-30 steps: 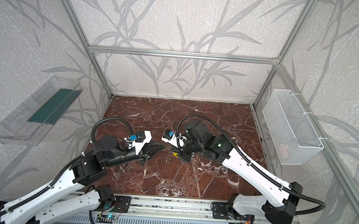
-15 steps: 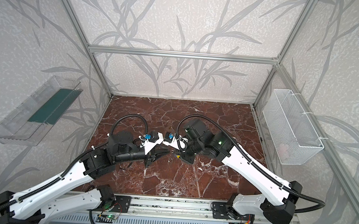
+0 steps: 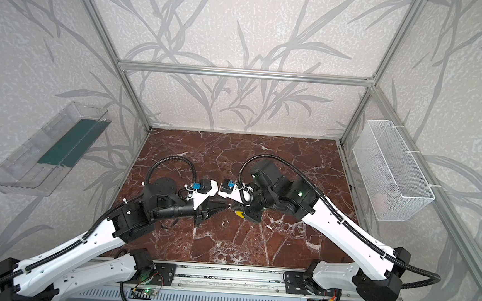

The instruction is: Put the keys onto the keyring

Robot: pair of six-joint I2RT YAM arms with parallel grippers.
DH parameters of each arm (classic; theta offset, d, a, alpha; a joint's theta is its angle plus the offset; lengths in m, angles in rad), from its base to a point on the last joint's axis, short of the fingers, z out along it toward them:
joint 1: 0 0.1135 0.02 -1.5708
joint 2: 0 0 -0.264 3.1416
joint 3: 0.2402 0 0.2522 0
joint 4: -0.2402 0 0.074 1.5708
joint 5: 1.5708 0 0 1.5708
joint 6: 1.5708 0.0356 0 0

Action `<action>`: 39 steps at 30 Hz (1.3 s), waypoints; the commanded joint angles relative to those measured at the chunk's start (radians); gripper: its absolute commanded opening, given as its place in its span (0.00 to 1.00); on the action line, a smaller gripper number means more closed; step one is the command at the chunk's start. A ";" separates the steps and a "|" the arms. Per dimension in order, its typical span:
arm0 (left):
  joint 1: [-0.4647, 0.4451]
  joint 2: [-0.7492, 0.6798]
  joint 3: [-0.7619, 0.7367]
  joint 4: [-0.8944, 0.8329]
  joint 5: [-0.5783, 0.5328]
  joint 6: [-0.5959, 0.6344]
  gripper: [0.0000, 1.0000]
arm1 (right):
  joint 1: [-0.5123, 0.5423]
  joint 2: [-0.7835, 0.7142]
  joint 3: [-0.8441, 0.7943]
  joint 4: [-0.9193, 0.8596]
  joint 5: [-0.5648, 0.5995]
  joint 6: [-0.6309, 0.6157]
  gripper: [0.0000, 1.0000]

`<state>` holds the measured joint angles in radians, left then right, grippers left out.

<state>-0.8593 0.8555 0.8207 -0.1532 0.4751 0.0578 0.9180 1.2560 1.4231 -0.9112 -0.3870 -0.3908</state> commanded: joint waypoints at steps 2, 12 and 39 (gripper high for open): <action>-0.004 -0.007 -0.018 0.071 0.035 0.001 0.21 | 0.005 -0.026 -0.010 0.032 -0.046 -0.005 0.00; -0.003 0.003 -0.028 0.118 0.082 -0.010 0.19 | 0.005 -0.035 -0.020 0.046 -0.059 -0.008 0.00; -0.001 0.013 -0.155 0.355 0.050 -0.035 0.00 | 0.005 -0.208 -0.227 0.357 0.018 0.147 0.01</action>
<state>-0.8650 0.8772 0.7136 0.0975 0.5652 0.0486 0.9173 1.1046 1.2282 -0.7322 -0.3801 -0.3111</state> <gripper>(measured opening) 0.048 0.047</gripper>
